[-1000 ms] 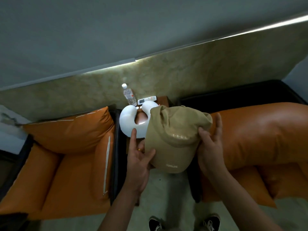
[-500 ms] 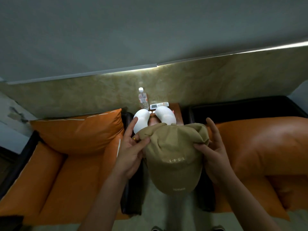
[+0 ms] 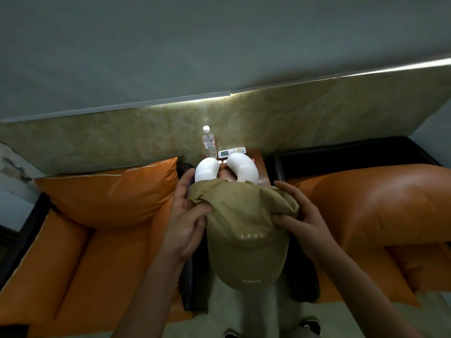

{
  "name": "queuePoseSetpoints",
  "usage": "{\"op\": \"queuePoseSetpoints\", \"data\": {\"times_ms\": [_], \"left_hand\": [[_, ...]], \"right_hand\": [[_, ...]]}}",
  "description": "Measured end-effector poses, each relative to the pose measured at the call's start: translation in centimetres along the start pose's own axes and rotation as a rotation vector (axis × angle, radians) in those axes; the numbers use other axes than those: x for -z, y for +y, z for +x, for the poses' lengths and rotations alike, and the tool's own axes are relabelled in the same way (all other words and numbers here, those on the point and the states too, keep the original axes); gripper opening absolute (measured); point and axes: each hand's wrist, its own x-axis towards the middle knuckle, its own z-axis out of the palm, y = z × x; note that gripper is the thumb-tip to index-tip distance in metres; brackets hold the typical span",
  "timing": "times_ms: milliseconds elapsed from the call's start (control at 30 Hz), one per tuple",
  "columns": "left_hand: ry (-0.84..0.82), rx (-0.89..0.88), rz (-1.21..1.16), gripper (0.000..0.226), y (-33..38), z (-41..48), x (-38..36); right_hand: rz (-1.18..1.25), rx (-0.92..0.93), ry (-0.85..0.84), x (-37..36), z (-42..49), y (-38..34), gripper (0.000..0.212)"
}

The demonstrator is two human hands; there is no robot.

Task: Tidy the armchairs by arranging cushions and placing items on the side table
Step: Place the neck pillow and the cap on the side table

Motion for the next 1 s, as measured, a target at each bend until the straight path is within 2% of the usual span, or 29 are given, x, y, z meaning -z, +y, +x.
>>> {"op": "queuePoseSetpoints", "data": {"times_ms": [167,267,367,400,533,667,733,767,867,967,1000], "left_hand": [[-0.115,-0.032,0.317,0.065,0.1,0.0,-0.2],[-0.177,-0.072,0.549,0.040,0.3,0.3,0.3],[-0.125,-0.088,0.627,0.011,-0.3,0.8,1.0],[-0.098,-0.086,0.645,0.007,-0.4,0.9,1.1],[-0.073,-0.103,0.688,0.018,-0.6,1.0,1.7],[-0.146,-0.157,0.694,0.027,0.1,1.2,1.8],[-0.224,-0.181,0.705,0.033,0.5,1.2,1.9],[-0.259,-0.182,0.708,0.033,0.8,1.0,1.8],[-0.292,-0.134,0.731,0.027,1.7,0.5,1.2],[-0.342,-0.048,0.628,0.011,1.7,0.2,0.3],[-0.342,-0.043,0.591,0.023,1.5,0.1,0.2]], "right_hand": [[-0.056,0.117,0.043,0.1,-0.1,-0.4,0.044],[-0.107,0.121,0.119,0.6,0.1,-0.3,0.039],[-0.145,0.146,0.166,0.8,0.2,-0.2,0.032],[-0.164,0.169,0.176,0.8,0.2,-0.2,0.026],[-0.301,0.340,0.229,0.7,0.0,-0.1,0.008],[-0.321,0.403,0.182,-0.1,-0.1,-0.3,0.019],[-0.345,0.412,0.180,-0.3,0.2,-0.3,0.013],[-0.334,0.413,0.194,-0.3,0.4,-0.3,0.008],[-0.293,0.405,0.281,-0.3,0.8,-0.3,0.016],[-0.306,0.428,0.312,-0.5,0.9,0.0,0.007],[-0.294,0.431,0.304,-0.4,0.9,0.1,0.008]]}}
